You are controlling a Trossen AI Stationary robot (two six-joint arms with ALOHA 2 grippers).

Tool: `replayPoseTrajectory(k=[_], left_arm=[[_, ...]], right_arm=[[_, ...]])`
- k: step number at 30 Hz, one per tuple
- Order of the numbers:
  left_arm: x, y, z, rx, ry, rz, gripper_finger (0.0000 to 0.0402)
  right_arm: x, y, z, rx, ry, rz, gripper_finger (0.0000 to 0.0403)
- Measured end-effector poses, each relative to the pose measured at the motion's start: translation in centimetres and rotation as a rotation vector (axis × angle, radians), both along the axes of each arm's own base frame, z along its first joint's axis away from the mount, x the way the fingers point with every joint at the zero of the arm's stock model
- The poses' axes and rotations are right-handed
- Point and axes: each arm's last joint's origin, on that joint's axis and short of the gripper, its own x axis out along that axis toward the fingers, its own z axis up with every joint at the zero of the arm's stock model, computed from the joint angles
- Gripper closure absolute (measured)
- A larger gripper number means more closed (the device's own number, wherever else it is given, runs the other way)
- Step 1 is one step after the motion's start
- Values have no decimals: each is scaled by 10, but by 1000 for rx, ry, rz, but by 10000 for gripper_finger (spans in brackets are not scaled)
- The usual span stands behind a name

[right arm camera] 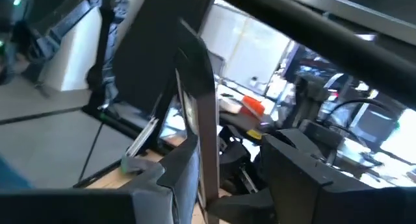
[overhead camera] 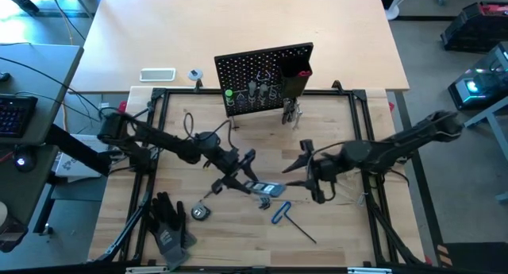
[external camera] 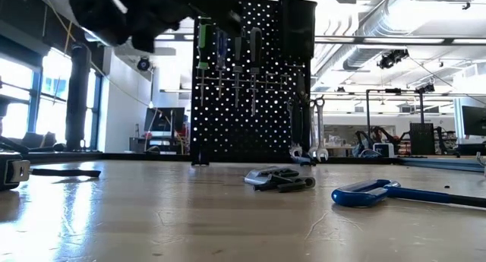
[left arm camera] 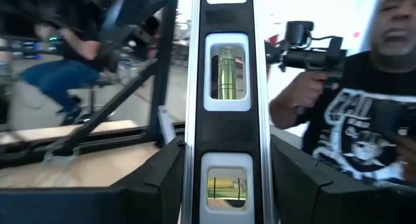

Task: Hang tools onto peg board
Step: Put the spirit level into the pegboard bin

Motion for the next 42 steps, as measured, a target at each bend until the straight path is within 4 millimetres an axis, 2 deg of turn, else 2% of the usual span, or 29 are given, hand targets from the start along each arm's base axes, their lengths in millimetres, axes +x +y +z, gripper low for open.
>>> replayPoseTrajectory(k=[7, 11, 19, 22, 28, 34, 39, 42], left_arm=[[20, -5, 2, -26, -40, -69, 239], [28, -5, -3, -22, -31, -68, 239], [33, -4, -6, -21, -42, -67, 239], [32, -4, -5, -21, -45, -75, 239], [33, 1, -6, -20, -38, -70, 239], [33, 4, -6, -15, -42, -64, 239], [33, 6, -6, -18, -39, -41, 239], [33, 6, -6, -22, -31, -41, 239]], right_arm=[[17, 6, 3, -43, 48, 84, 245], [25, 10, 2, -48, 53, 120, 245], [40, 16, 2, -51, 61, 175, 248], [40, 17, 3, -53, 56, 199, 273], [40, 17, 5, -82, 14, 234, 358], [40, 17, 6, -74, 13, 227, 356], [40, 16, 8, -52, 0, 214, 310], [40, 16, 8, -58, -8, 219, 343]])
